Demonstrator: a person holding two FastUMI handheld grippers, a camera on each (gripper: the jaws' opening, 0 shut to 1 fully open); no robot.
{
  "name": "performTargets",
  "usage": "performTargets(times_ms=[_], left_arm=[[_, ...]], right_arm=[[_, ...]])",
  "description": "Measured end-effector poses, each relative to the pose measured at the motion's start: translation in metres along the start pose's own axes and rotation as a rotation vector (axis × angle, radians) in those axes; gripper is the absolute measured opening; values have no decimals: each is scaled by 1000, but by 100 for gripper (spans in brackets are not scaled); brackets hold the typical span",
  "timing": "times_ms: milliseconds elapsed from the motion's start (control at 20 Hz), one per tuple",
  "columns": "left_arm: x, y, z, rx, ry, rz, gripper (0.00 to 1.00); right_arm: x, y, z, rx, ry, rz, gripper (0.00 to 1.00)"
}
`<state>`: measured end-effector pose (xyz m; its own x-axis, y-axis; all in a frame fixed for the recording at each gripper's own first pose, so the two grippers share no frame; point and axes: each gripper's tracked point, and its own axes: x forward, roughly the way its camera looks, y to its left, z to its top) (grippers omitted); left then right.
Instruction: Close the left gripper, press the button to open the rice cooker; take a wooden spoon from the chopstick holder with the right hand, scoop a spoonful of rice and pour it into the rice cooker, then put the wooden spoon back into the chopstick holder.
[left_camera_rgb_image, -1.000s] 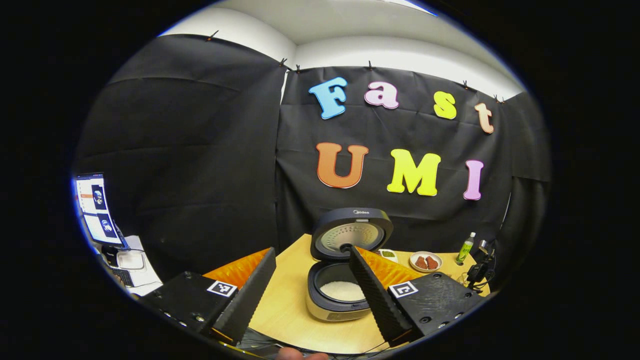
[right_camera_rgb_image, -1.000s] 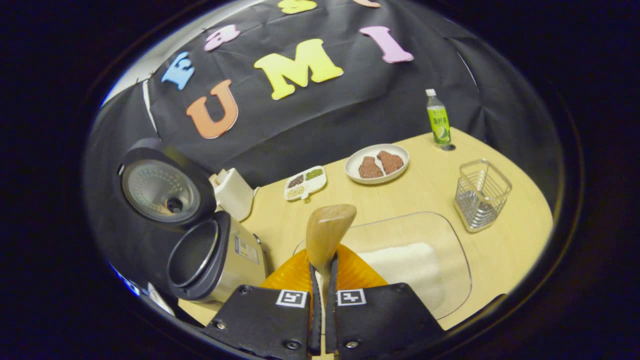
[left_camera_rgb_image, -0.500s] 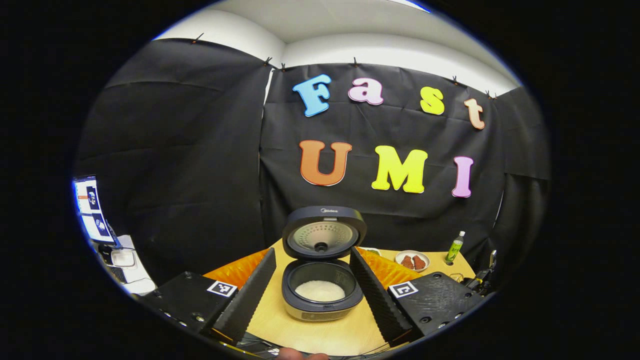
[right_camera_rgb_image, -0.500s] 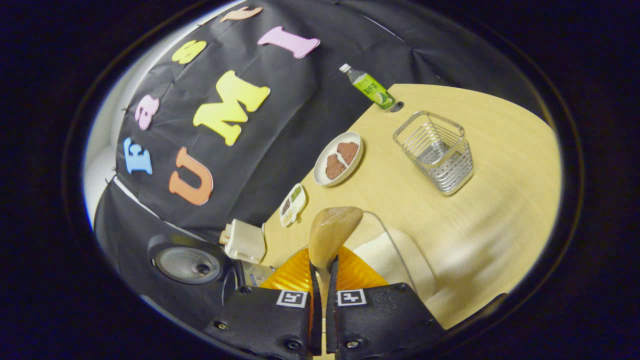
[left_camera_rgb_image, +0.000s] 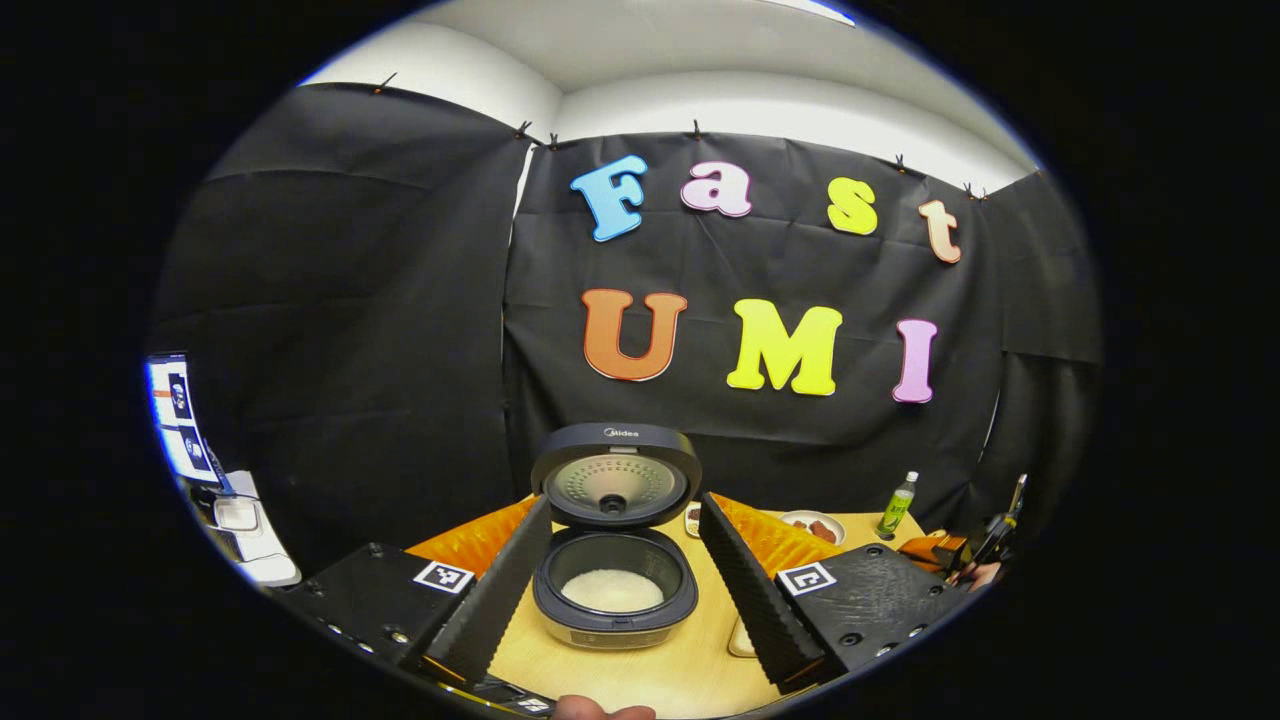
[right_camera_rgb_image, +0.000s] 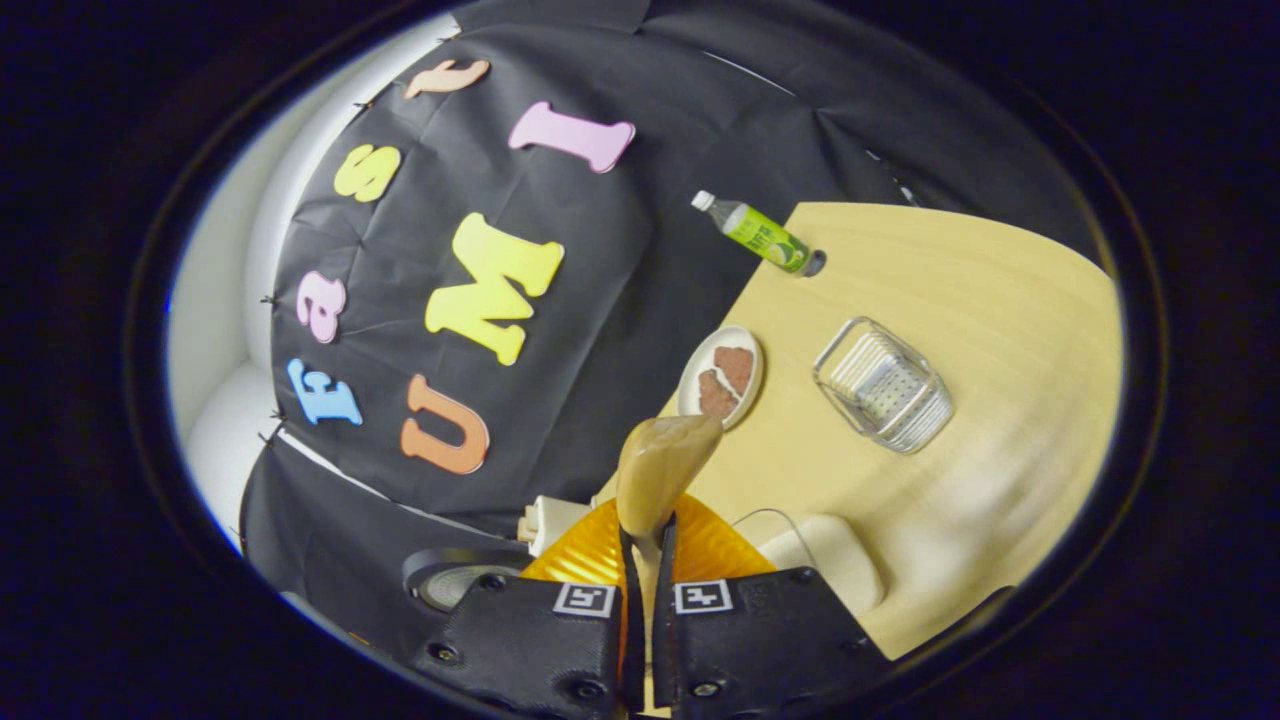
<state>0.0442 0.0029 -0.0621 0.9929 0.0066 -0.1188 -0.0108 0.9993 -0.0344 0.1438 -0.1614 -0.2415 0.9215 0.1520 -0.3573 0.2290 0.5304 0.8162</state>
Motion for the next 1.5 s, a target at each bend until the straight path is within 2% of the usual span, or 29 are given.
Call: performTargets(times_ms=[150, 400, 650, 950, 1100, 1300, 1500], left_arm=[[-11, 8, -8, -4, 14, 22, 95], [-31, 40, -8, -13, 1, 76, 95], [-48, 74, -18, -43, 9, 152, 95], [-61, 111, -18, -45, 1, 249, 95], [-64, 121, -15, -77, -4, 269, 95], [-65, 137, -15, -64, -8, 297, 95], [-66, 142, -13, -62, -12, 293, 95]], right_arm=[[16, 63, -19, -45, 47, 94, 8], [63, 158, -81, -172, 151, 210, 8], [102, 205, -146, -348, 218, 247, 8], [123, 217, -202, -584, 234, 238, 8], [126, 220, -218, -701, 220, 234, 8], [125, 226, -235, -867, 201, 250, 8], [116, 236, -251, -1034, 163, 287, 8]])
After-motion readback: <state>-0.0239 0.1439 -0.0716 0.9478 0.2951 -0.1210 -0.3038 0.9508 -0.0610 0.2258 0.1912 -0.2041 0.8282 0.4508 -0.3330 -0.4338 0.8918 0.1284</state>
